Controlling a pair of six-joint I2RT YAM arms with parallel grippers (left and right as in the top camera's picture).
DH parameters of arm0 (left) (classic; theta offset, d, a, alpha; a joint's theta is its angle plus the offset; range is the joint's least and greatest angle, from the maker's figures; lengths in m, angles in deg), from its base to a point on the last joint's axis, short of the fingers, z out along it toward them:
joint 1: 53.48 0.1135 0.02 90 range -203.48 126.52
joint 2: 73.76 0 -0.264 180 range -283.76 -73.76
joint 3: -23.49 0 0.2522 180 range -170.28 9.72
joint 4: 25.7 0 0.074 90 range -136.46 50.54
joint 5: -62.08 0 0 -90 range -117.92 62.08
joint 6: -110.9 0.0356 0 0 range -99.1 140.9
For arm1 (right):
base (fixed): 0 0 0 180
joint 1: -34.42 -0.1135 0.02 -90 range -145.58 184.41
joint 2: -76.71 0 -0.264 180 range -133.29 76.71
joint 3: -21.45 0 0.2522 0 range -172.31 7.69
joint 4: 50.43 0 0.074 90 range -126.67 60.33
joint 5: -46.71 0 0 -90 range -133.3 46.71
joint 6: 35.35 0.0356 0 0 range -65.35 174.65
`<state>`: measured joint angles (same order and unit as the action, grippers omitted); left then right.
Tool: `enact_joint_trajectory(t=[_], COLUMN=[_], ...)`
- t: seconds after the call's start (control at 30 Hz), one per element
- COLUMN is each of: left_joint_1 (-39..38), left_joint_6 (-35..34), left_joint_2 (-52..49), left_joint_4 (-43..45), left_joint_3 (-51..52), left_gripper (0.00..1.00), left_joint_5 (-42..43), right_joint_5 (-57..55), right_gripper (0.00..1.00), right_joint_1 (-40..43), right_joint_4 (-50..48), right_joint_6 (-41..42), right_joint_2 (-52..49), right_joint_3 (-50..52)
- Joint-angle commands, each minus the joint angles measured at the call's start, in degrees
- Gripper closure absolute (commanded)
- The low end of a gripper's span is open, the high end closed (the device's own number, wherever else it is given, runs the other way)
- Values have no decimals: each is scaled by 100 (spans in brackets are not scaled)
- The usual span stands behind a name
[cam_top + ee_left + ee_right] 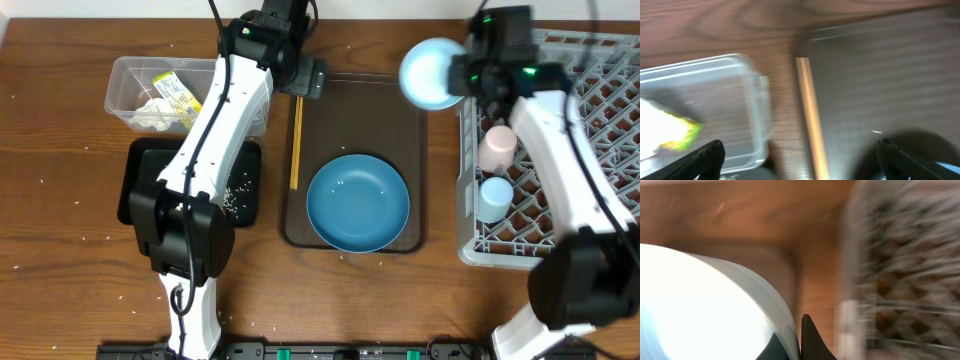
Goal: Sort waste into correct bins and load items into the dishwasher rack
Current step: 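Carry the light-blue bowl right to the back of the rack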
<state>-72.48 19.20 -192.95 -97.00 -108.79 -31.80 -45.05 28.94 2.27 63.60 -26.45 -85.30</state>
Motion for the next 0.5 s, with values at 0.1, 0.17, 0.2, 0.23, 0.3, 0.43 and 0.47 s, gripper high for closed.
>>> enact_joint_trajectory(t=[0.1,0.17,0.2,0.23,0.3,0.43,0.47], left_joint_1=[9,7,7,7,7,7,7], left_joint_6=[-52,-55,-55,-55,-55,-55,-55], left_joint_2=[-44,-44,-44,-44,-44,-44,-44], left_joint_4=[0,57,61,59,59,59,59], left_joint_3=[22,22,22,22,22,22,22], left_gripper=[2,2,2,2,2,2,2], left_joint_5=[-1510,-1506,-1506,-1506,-1506,-1506,-1506], right_joint_5=[-2411,-2828,-3018,-3132,-3244,-3250,-3250], right_gripper=[99,99,99,99,99,99,99], right_joint_1=[415,597,704,800,1019,1419,1504], right_joint_4=[-387,-605,-750,-898,-1285,-1934,-2028], right_joint_6=[-382,-437,-446,-509,-787,-1362,-1491], right_joint_2=[28,-9,-17,-42,-79,-177,-195], right_joint_3=[-42,-42,-42,-39,-39,-39,-39])
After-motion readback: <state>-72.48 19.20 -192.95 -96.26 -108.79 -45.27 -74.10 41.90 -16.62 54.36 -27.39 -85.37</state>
